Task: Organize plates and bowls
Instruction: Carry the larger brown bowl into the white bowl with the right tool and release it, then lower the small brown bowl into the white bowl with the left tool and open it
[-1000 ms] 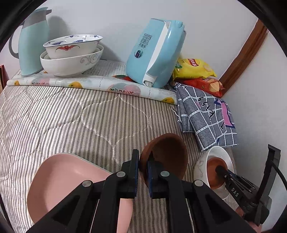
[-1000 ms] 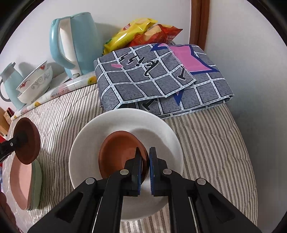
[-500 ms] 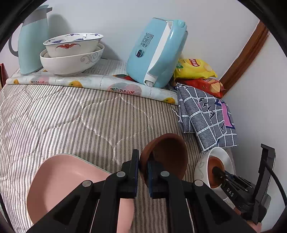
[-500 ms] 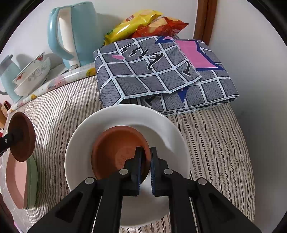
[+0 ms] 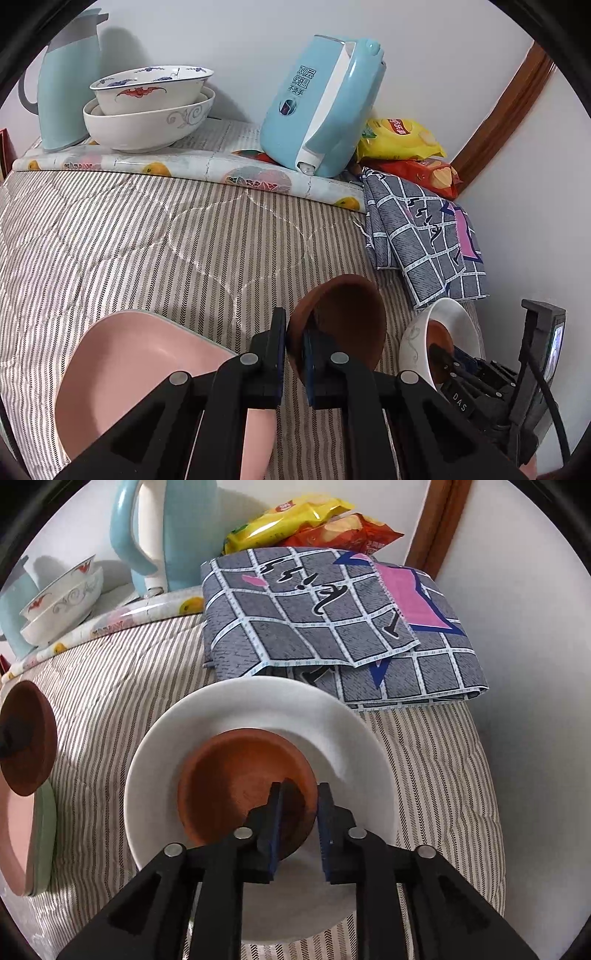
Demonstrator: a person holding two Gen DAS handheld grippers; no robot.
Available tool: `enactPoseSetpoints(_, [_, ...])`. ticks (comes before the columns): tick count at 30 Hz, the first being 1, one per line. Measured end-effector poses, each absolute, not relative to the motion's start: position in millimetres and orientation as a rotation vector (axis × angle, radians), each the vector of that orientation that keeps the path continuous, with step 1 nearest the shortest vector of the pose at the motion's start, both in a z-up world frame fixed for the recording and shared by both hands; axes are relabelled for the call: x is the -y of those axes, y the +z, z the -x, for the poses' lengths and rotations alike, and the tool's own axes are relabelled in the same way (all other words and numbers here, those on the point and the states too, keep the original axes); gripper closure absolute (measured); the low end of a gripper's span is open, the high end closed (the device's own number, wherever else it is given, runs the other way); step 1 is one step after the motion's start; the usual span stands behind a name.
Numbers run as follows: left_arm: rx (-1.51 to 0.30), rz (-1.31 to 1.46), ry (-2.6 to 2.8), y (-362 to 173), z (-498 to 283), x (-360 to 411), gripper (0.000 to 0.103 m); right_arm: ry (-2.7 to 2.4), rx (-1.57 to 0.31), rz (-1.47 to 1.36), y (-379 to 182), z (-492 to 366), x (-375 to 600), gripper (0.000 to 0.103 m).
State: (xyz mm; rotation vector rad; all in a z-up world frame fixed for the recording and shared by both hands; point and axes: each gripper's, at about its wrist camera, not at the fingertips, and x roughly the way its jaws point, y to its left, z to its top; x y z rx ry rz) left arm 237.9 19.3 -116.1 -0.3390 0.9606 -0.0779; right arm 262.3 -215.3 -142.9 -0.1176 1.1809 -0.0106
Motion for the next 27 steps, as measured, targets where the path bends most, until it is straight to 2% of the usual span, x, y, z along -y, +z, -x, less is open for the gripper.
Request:
enactPoseSetpoints(6, [-0.96, 0.34, -0.074, -114, -235, -21, 0.094, -0.027, -1.155, 0.123, -137, -257, 214, 0.068])
enactPoseSetpoints(27, [-0.894, 0.24, -0.093, -81, -209, 16, 0.094, -0.017, -1.027, 0.027, -87, -212, 251, 0.064])
